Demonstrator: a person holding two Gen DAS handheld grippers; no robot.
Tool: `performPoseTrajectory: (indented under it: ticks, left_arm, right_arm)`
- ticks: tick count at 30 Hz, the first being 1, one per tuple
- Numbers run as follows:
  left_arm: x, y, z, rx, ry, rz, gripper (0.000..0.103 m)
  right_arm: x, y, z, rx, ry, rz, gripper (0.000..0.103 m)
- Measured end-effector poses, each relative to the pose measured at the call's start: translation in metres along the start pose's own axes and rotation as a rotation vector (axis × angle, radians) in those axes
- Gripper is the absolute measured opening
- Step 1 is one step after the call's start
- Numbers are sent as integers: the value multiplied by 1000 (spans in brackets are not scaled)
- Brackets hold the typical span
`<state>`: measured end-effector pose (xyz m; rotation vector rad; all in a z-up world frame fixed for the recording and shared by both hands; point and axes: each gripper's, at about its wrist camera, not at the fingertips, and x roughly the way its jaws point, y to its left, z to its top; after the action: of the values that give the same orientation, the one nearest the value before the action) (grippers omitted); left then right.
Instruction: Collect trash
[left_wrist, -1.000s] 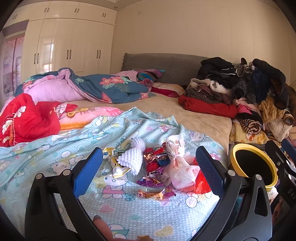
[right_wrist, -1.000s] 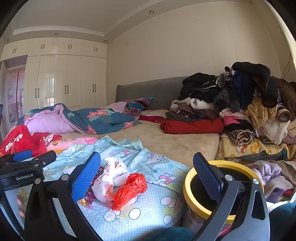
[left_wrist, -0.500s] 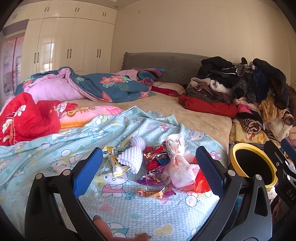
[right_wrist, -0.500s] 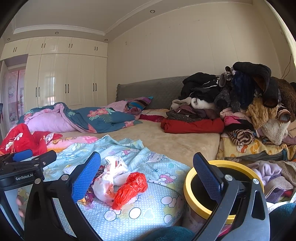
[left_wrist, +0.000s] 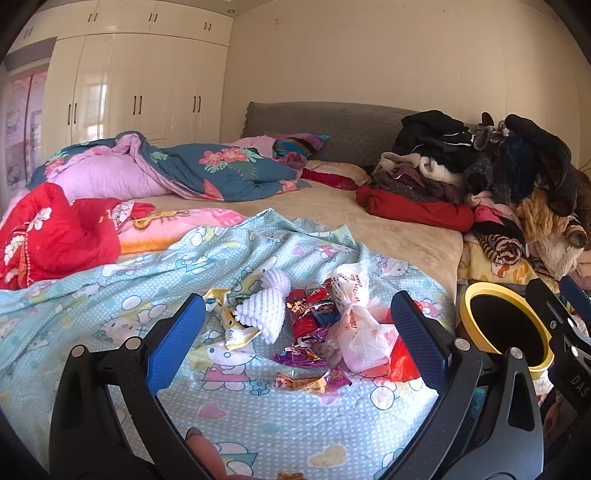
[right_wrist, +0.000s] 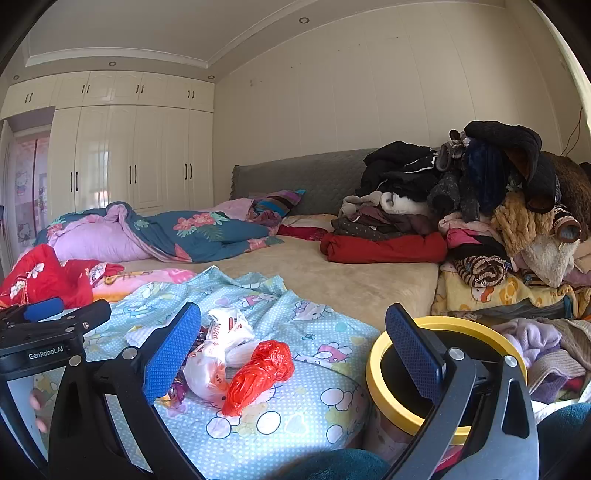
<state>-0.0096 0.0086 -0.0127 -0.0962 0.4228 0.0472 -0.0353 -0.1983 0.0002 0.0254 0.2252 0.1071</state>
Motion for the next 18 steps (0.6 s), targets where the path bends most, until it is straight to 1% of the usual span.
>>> performPoseTrajectory:
  ticks: [4,18]
  left_arm:
    - [-1,1,0,-3,-1,-18,92]
    - [1,0,-1,-5,4,-18,92]
  right_arm:
    - [0,-1,0,-1,1,-2,97]
    - [1,-3,-1,-2,2,1,97]
